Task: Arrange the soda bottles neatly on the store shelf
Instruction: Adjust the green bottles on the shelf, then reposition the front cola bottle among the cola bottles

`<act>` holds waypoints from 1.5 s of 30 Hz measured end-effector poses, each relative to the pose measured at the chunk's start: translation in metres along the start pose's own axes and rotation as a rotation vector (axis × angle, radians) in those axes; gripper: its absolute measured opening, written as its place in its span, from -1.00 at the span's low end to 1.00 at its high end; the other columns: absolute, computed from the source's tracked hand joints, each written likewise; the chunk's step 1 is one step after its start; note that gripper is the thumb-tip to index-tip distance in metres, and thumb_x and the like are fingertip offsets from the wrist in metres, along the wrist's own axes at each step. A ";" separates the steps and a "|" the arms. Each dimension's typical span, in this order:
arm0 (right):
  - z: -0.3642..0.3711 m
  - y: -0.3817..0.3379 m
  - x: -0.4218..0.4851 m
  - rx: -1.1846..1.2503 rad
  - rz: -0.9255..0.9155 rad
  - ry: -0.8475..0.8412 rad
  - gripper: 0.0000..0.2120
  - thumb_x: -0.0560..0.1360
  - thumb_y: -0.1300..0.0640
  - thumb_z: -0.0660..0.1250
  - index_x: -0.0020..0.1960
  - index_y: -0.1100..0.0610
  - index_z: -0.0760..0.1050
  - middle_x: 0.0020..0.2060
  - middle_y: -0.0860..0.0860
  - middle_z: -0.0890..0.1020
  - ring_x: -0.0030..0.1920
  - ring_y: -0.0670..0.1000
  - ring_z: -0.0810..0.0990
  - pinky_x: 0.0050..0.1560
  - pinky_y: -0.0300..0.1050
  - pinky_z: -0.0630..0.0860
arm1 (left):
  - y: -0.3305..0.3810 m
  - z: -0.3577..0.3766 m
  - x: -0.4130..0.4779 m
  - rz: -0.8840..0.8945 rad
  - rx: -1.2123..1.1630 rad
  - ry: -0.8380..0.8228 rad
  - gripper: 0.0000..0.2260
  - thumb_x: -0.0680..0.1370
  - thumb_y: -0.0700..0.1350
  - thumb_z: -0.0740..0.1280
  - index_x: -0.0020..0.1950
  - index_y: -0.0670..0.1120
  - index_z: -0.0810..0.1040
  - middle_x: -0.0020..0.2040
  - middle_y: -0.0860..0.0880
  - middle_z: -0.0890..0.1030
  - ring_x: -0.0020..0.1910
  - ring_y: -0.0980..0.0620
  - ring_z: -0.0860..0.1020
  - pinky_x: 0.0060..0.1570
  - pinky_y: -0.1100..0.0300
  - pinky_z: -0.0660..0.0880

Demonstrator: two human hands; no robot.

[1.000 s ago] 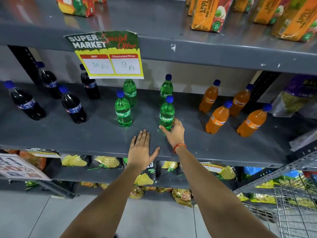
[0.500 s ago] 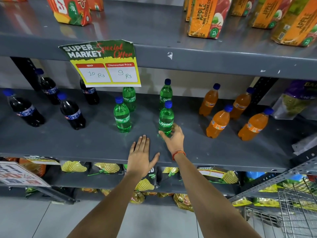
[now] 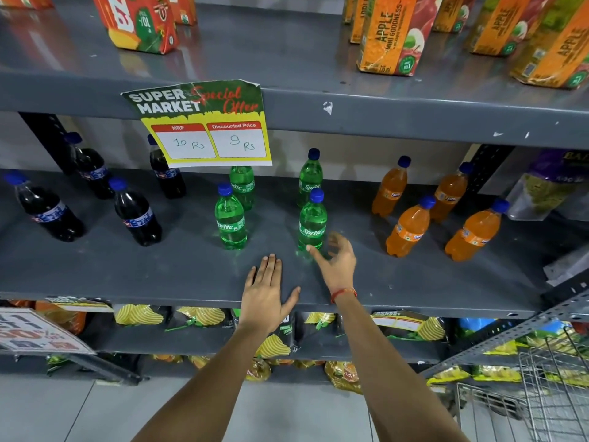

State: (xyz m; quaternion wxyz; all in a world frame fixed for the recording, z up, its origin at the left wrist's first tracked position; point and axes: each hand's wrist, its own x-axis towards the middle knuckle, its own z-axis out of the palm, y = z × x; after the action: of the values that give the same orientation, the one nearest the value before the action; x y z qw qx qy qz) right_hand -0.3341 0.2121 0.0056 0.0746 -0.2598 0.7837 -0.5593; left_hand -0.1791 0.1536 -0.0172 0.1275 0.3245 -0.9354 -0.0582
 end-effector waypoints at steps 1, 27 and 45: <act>-0.009 0.005 -0.003 0.017 0.019 0.092 -0.54 0.31 0.07 0.54 0.10 0.21 0.46 0.02 0.16 0.55 0.00 0.12 0.55 -0.02 0.04 0.56 | -0.001 0.000 0.000 0.007 0.009 -0.003 -0.36 0.54 0.21 0.08 0.42 -0.25 0.24 0.44 -0.21 0.33 0.44 -0.12 0.26 0.40 -0.06 0.20; -0.095 0.026 0.026 -0.031 0.338 0.512 -0.46 0.34 0.12 0.50 0.20 0.32 0.38 0.16 0.27 0.48 0.18 0.25 0.46 0.21 0.08 0.40 | -0.003 -0.012 -0.001 0.028 -0.036 -0.086 -0.36 0.55 0.21 0.09 0.45 -0.24 0.19 0.48 -0.18 0.24 0.48 -0.08 0.15 0.43 -0.01 0.09; 0.197 -0.101 -0.091 0.043 -0.165 -0.334 -0.56 0.39 0.10 0.46 0.18 0.26 0.46 0.06 0.20 0.52 0.04 0.12 0.52 0.06 0.17 0.53 | -0.207 -0.076 -0.073 -0.287 -0.083 0.015 -0.20 0.51 0.33 -0.21 0.34 -0.28 0.38 0.37 -0.25 0.41 0.39 -0.20 0.32 0.35 -0.13 0.24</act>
State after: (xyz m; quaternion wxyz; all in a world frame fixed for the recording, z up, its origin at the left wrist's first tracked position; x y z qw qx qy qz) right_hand -0.1435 0.0676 0.0111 0.1632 -0.4107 0.7243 -0.5291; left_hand 0.0190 0.0351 0.0013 0.1380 0.4496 -0.8754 -0.1119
